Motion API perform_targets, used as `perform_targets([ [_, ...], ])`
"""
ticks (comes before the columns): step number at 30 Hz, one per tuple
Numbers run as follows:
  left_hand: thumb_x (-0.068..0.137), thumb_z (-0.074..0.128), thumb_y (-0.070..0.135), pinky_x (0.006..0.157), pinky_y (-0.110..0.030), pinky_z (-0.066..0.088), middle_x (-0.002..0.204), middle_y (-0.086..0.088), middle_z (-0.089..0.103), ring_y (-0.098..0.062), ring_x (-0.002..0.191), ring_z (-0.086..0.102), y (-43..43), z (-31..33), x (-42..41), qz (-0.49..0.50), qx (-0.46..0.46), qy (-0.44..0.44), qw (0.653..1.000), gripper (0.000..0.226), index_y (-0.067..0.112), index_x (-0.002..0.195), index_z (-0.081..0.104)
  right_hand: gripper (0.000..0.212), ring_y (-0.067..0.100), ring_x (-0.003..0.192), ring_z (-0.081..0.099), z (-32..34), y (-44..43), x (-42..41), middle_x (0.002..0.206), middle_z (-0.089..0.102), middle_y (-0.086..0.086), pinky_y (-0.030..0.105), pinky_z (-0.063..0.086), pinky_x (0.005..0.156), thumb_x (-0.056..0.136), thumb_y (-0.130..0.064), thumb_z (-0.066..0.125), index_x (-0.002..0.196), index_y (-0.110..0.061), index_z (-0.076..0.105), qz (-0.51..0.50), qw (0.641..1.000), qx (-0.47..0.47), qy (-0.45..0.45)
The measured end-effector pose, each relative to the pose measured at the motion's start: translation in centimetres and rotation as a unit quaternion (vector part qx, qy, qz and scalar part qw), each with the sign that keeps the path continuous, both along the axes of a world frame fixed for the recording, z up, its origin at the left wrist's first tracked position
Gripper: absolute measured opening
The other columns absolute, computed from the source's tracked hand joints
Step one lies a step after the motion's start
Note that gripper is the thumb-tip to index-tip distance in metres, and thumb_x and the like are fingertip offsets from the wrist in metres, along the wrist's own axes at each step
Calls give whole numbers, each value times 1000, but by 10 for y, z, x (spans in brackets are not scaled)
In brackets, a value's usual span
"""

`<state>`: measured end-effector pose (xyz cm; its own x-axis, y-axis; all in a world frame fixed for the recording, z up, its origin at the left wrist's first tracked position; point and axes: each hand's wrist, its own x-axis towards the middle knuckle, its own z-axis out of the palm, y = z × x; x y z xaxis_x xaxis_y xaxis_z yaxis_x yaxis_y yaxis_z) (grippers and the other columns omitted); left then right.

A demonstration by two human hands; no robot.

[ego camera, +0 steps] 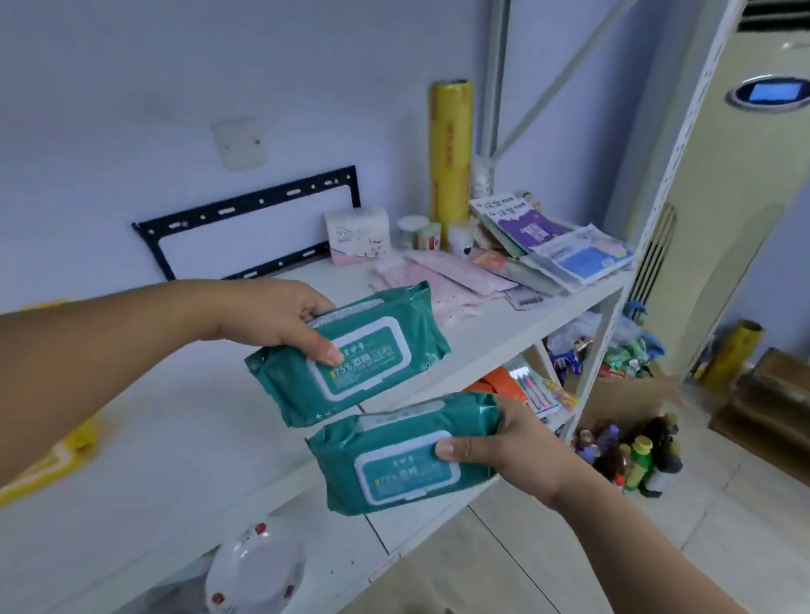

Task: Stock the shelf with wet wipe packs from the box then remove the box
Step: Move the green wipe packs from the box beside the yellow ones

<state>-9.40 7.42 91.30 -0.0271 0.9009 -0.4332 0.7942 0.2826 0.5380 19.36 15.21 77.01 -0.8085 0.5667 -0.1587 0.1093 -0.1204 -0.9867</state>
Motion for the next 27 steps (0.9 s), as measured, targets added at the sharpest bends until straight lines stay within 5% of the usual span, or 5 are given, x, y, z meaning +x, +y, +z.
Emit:
perform_targets([
  [13, 83, 80, 36, 84, -33, 60, 98, 6, 79, -14, 89, 76, -65, 17, -200, 45, 51, 54, 996, 29, 20, 104, 71, 40, 32, 107, 72, -16, -51, -213, 116, 75, 10, 50, 56, 99, 82, -9, 82, 118, -7, 65, 13, 998, 56, 13],
  [27, 82, 77, 48, 86, -40, 61, 104, 9, 77, -11, 88, 75, -58, -48, -297, 83, -3, 96, 992, 38, 28, 113, 66, 44, 29, 104, 71, -62, -43, -313, 110, 76, 5, 48, 56, 97, 70, -17, 90, 109, -23, 70, 17, 995, 96, -26],
])
